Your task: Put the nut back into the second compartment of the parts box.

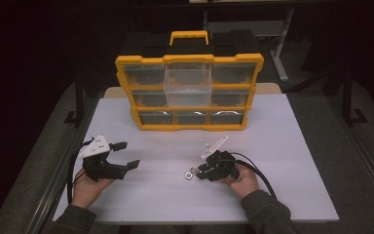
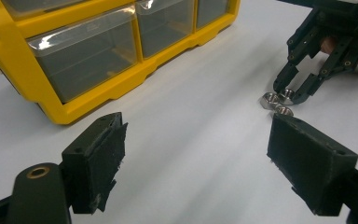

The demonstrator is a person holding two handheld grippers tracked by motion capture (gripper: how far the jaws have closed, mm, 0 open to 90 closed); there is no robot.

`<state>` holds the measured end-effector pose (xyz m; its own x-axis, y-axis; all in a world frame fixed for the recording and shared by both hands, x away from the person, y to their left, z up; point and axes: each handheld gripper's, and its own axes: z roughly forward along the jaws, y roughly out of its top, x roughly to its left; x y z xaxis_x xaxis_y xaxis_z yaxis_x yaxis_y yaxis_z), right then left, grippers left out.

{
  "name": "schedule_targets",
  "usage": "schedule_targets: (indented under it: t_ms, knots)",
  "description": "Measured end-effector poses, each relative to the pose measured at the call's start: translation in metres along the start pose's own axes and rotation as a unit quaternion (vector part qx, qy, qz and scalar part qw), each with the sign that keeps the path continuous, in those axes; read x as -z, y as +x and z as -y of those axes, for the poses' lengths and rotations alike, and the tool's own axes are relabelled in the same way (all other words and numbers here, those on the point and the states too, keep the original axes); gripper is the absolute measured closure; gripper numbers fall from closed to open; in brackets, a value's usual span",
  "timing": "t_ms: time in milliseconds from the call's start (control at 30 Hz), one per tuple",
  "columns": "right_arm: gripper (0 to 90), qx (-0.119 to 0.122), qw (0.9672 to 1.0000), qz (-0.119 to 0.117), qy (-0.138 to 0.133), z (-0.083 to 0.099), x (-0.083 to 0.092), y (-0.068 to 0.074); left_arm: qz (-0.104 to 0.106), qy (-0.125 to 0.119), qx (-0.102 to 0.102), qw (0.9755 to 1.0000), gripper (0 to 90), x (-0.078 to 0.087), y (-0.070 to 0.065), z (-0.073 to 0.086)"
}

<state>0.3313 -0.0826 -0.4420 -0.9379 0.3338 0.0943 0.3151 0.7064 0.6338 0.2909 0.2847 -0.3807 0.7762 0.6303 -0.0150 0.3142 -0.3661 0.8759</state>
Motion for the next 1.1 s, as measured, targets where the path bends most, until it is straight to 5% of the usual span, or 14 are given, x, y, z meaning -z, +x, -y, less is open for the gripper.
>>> schedule_targets:
  t_ms: [533,1100]
  knots:
    - [65.9,-0.013,0.9997,-0.010,-0.020,-0.001,0.012,0.000,-0.001,0.007,-0.007,0.9999,18.8,0.000,0.000,0.001]
    - [65.9,-0.003,0.9971,-0.051,-0.057,-0.026,0.063,0.002,-0.002,0.010,-0.007,0.9999,18.9,0.000,-0.001,0.000]
